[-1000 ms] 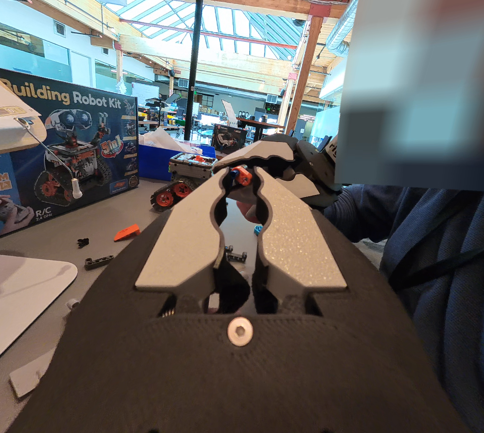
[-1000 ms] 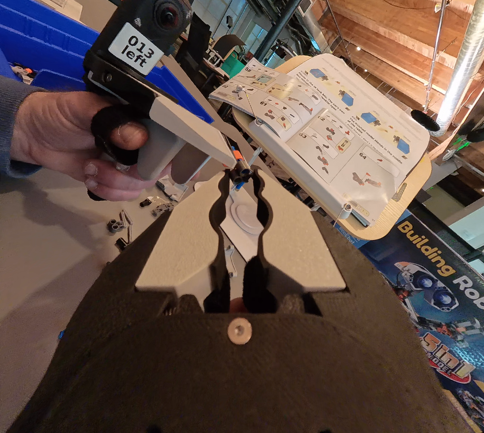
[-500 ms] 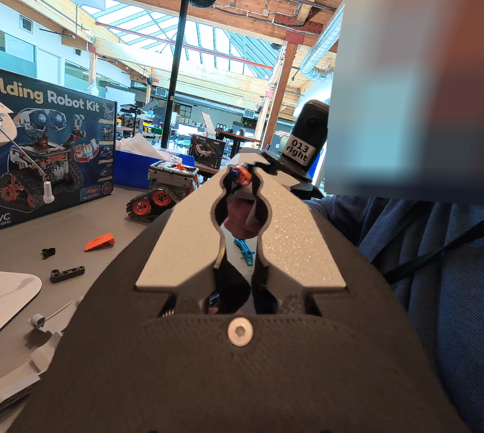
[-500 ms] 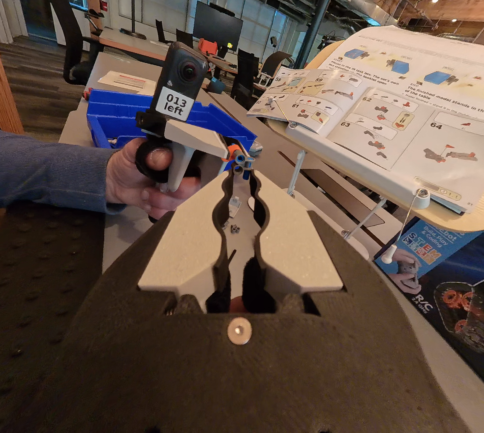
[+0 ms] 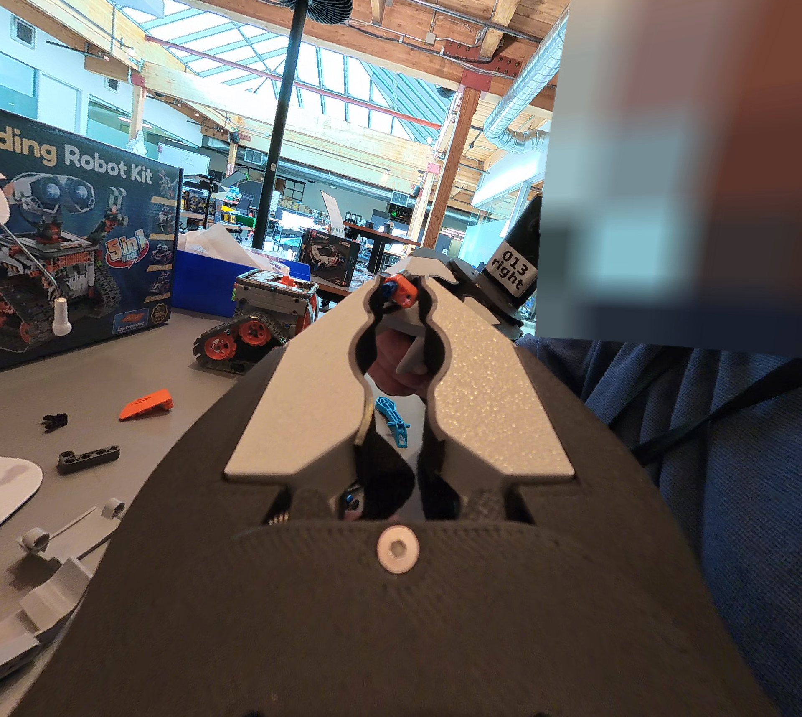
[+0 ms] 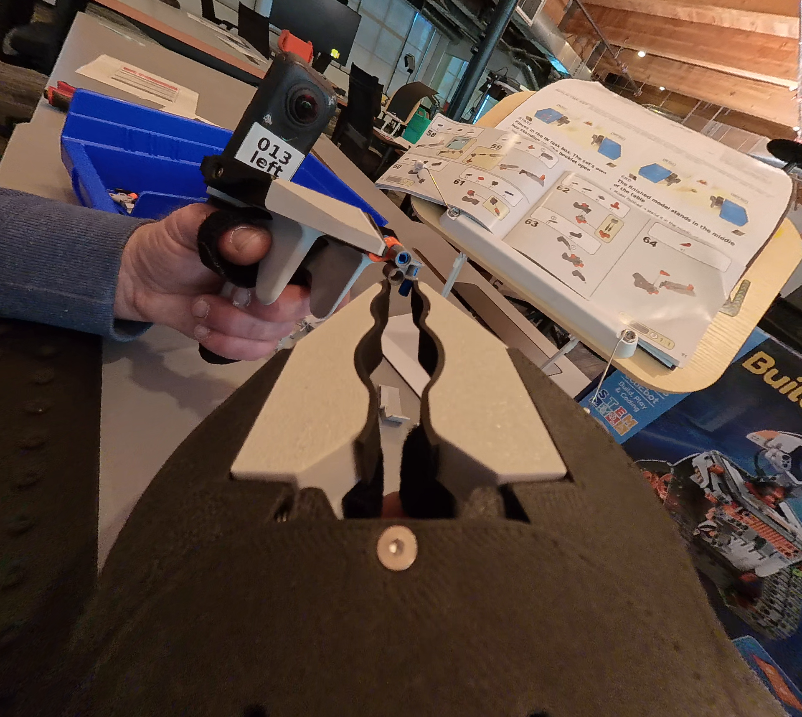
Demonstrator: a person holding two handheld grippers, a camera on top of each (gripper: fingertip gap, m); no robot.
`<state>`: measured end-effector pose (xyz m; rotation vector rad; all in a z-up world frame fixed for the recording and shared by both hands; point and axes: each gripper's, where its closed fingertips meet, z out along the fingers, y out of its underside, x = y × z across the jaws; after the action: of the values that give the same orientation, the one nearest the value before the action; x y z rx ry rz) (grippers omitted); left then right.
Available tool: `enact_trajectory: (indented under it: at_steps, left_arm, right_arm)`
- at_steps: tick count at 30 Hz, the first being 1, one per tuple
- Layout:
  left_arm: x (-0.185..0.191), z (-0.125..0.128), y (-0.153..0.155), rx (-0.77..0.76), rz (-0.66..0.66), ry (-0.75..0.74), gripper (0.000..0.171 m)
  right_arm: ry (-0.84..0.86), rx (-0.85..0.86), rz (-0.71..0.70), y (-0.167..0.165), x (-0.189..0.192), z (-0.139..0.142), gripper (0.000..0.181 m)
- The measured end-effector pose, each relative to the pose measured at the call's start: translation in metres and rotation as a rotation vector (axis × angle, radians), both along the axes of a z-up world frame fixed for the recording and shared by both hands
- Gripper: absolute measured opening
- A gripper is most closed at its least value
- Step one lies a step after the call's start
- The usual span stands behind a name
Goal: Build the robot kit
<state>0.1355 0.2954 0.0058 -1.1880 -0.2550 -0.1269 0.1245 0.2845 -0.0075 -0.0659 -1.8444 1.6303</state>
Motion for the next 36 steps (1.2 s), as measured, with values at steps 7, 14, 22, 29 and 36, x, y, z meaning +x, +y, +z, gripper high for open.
enact_trajectory:
  at_steps: [7, 14, 22, 29, 36]
  left_arm:
    - [-0.001, -0.001, -0.001, 0.000, 0.000, -0.008, 0.013]
    - [0.000, -0.002, 0.001, -0.013, -0.001, 0.005, 0.013]
    - [0.004, -0.003, 0.003, -0.033, 0.002, 0.031, 0.013]
    - [0.008, -0.002, 0.003, -0.038, -0.020, 0.041, 0.013]
    - [0.011, -0.006, 0.007, -0.091, 0.018, 0.100, 0.012]
  right_arm:
    - [-0.036, -0.035, 0.036, 0.001, 0.002, 0.004, 0.016]
    - [-0.144, -0.074, 0.093, 0.000, 0.005, 0.004, 0.017]
    - [-0.197, -0.098, 0.160, 0.002, 0.007, 0.004, 0.013]
    - [-0.242, -0.118, 0.217, 0.002, 0.011, 0.004, 0.013]
    - [-0.304, -0.136, 0.294, 0.005, 0.014, 0.000, 0.012]
